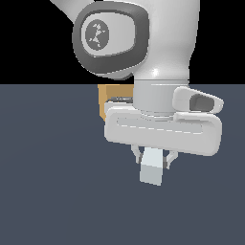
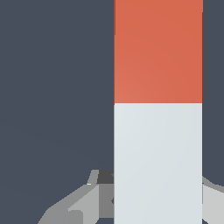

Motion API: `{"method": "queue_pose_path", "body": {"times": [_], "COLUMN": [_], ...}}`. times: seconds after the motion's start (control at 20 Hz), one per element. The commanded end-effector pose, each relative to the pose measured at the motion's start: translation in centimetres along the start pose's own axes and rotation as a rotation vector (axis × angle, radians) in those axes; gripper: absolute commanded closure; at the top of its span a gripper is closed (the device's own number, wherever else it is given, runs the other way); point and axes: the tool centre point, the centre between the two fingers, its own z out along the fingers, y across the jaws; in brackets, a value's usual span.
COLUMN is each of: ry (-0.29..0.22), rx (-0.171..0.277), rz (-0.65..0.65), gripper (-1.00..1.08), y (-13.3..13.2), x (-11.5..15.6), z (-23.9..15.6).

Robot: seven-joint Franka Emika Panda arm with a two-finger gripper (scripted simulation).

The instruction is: Insert the peg into the horizontal hole in a box.

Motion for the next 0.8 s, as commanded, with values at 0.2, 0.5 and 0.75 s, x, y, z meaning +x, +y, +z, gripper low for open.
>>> {"method": "queue_pose_path", "body": {"times": [0.2, 0.5, 0.75], "ry": [0.001, 0.001, 0.002], "rx": [-0.003, -0.003, -0.003], "rz": [-0.241, -0.437, -0.582], "gripper": [1.08, 1.08, 1.08], "y": [0.8, -0.2, -2.0], "x": [9.1, 16.4, 21.6], "z": [-1.4, -2.4, -3.1]}}
